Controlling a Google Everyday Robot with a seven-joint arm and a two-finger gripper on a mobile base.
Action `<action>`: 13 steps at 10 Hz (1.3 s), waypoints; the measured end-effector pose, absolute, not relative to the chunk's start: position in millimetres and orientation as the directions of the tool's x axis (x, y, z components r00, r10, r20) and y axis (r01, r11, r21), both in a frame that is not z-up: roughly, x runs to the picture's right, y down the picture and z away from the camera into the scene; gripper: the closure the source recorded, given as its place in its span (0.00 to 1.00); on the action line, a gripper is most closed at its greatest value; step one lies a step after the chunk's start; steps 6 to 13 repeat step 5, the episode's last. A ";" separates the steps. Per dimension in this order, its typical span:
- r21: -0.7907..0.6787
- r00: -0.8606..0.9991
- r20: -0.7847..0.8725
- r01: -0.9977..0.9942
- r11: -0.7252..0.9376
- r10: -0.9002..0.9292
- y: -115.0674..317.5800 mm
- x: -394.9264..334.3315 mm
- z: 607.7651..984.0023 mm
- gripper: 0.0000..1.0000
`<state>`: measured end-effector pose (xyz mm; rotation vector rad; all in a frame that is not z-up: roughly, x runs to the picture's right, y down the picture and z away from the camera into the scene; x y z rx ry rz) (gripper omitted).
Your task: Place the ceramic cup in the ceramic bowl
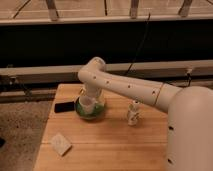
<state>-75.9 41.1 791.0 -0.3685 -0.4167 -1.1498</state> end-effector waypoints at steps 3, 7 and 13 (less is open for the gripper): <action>-0.061 0.353 0.481 0.927 0.371 -0.803 27.5 -67.2 775.5 0.20; -0.062 0.357 0.474 0.925 0.374 -0.805 25.4 -65.1 772.6 0.20; -0.062 0.357 0.474 0.925 0.374 -0.805 25.4 -65.1 772.6 0.20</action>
